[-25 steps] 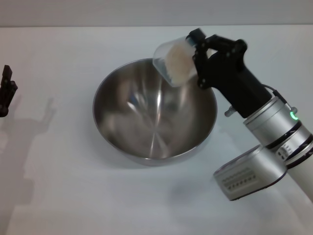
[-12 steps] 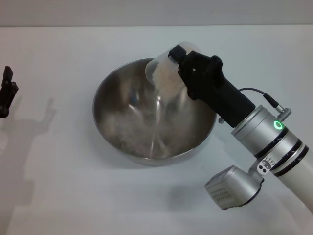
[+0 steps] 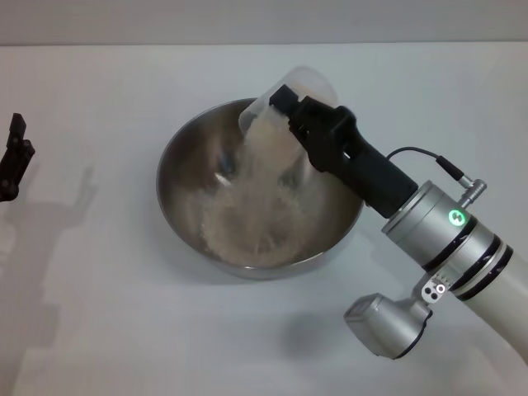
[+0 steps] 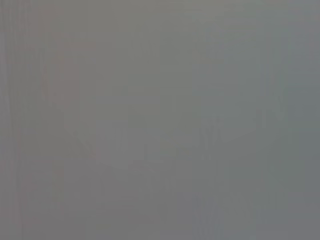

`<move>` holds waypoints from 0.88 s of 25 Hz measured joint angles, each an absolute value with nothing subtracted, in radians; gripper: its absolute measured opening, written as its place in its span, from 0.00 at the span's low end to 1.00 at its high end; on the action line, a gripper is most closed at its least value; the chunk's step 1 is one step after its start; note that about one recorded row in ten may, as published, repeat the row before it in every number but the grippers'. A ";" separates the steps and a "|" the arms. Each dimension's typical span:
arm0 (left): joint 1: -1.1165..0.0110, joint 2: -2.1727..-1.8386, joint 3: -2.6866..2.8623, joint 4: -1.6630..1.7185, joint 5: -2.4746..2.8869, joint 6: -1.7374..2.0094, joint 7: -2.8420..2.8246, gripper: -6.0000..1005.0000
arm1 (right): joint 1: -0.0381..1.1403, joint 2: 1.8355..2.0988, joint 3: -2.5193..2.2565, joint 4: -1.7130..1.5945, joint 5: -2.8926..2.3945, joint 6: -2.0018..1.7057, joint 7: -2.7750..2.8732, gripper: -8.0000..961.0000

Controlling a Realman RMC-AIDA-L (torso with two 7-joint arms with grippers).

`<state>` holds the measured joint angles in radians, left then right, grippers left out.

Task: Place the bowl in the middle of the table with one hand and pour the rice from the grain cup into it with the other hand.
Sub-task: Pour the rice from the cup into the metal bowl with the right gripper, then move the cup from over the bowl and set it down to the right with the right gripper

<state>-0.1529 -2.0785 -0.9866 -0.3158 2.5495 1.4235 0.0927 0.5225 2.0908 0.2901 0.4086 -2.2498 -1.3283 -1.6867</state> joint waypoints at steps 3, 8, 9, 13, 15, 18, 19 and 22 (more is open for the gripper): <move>-0.153 -2.078 -0.986 -0.316 2.550 1.423 0.092 0.84 | 0.523 2.091 0.291 0.409 -2.260 -1.312 -1.728 0.02; -0.154 -2.078 -0.986 -0.318 2.550 1.423 0.092 0.84 | 0.527 2.091 0.290 0.414 -2.266 -1.252 -1.900 0.02; -0.154 -2.078 -0.986 -0.318 2.550 1.423 0.092 0.84 | 0.527 2.091 0.290 0.414 -2.266 -1.252 -1.900 0.02; -0.156 -2.079 -0.985 -0.318 2.550 1.423 0.092 0.84 | 0.528 2.091 0.290 0.421 -2.267 -1.234 -1.994 0.02; -0.157 -2.079 -0.985 -0.318 2.550 1.422 0.092 0.84 | 0.528 2.091 0.290 0.427 -2.273 -1.232 -2.044 0.02; -0.158 -2.078 -0.985 -0.318 2.550 1.422 0.092 0.84 | 0.528 2.091 0.290 0.432 -2.275 -1.231 -2.074 0.02; -0.158 -2.079 -0.985 -0.318 2.550 1.422 0.092 0.84 | 0.528 2.091 0.290 0.434 -2.277 -1.231 -2.090 0.02; -0.158 -2.079 -0.985 -0.319 2.550 1.421 0.092 0.84 | 0.528 2.092 0.290 0.438 -2.287 -1.230 -2.139 0.02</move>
<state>-0.1580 -2.0785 -0.9847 -0.3194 2.5495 1.4213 0.0920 0.5275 2.0915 0.2898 0.4383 -2.2872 -1.2299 -2.1389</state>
